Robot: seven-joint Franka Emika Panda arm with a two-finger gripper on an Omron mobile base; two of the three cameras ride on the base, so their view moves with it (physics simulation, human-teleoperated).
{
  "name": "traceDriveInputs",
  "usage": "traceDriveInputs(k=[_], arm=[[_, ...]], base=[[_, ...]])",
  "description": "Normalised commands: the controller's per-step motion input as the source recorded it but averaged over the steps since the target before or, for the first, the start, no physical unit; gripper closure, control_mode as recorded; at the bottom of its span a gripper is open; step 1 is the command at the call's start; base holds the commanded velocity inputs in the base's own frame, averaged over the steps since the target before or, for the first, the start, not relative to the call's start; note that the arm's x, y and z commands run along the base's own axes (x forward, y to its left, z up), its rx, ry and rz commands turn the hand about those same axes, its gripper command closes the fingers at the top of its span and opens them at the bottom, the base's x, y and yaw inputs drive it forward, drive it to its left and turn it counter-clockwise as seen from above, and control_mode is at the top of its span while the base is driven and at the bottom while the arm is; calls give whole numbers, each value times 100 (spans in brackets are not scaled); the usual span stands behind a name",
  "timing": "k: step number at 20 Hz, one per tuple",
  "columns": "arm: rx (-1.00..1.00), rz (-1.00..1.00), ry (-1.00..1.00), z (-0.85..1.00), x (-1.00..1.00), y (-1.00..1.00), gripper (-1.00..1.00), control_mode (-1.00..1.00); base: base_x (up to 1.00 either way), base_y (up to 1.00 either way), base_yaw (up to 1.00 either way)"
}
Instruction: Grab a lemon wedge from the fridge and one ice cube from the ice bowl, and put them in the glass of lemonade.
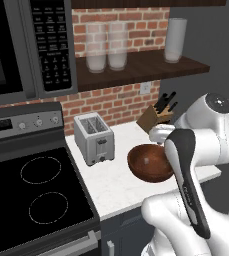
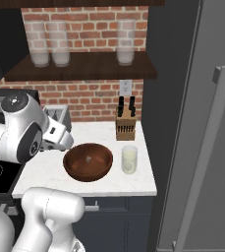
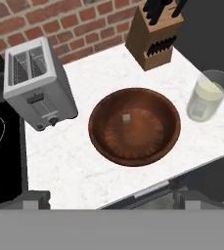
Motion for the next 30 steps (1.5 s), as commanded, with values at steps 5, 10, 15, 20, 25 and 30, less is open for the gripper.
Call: traceDriveInputs(k=[5, 10, 15, 20, 25, 30], arm=[[-11, 7, 3, -1, -7, 0, -100, -100], [0, 8, 0, 0, -19, 0, -100, -100], [0, 0, 0, 0, 0, 0, -100, -100], [0, 0, 0, 0, 0, 0, -100, -100], [0, 0, 0, 0, -6, 0, -100, 100], [0, 0, 0, 0, 0, 0, -100, 100]], base=[[0, 0, 0], [0, 0, 0], [0, 0, 0], [0, 0, 0], [-11, 0, 0], [-96, -14, -17]])
